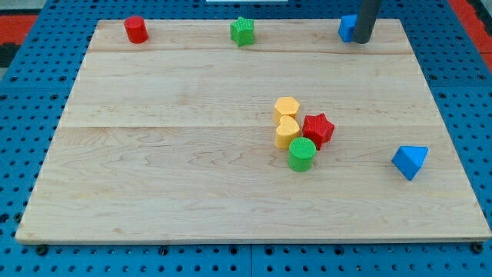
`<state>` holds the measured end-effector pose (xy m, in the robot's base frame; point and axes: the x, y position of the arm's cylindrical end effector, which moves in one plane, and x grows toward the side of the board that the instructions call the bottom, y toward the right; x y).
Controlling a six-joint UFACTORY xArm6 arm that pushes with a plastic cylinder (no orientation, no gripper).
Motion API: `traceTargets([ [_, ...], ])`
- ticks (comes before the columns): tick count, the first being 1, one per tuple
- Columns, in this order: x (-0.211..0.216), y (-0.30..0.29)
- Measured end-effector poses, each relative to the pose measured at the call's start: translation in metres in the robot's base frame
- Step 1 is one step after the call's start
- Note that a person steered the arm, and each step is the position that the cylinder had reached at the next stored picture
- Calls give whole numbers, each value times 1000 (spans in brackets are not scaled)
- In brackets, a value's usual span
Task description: Place the red star at the left center of the board
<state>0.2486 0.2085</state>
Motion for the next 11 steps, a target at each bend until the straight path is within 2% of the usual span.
traceTargets([
  [1,17,2],
  [4,23,13],
  [5,58,21],
  [6,126,18],
  [7,157,4],
  [8,210,-24],
  [9,230,-84],
  [10,200,-152],
  [11,189,-171],
])
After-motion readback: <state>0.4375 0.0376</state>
